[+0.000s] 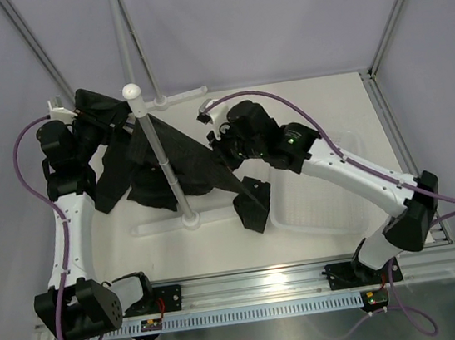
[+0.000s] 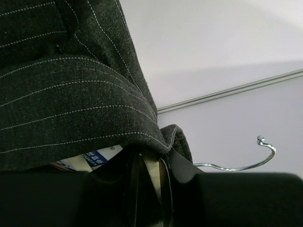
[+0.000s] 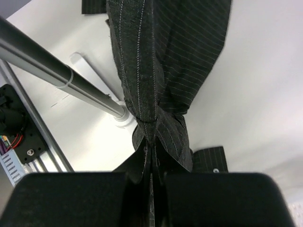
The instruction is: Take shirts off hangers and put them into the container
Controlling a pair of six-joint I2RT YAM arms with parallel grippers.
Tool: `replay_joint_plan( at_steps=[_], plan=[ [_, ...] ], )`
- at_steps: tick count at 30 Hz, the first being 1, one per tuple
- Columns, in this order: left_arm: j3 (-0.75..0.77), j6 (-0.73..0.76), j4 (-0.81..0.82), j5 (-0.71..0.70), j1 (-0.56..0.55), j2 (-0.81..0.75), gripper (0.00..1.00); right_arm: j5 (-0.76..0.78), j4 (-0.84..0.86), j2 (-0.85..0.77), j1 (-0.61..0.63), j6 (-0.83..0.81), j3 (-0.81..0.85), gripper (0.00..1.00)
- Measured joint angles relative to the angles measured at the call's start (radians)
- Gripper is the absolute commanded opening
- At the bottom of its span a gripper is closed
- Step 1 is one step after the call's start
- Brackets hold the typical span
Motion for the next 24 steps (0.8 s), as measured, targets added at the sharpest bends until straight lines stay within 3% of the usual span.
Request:
replay_joint_plan(
  at_steps=[9, 24],
  plan=[
    [0.006, -0.001, 0.000, 0.061, -0.017, 0.024, 0.00, 0.223, 0.005, -0.231, 0.014, 0.068, -0.112, 0.00],
    [0.079, 0.014, -0.064, 0.210, -0.036, 0.050, 0.00, 0.467, 0.069, -0.381, 0.024, 0.203, -0.320, 0.00]
  ],
)
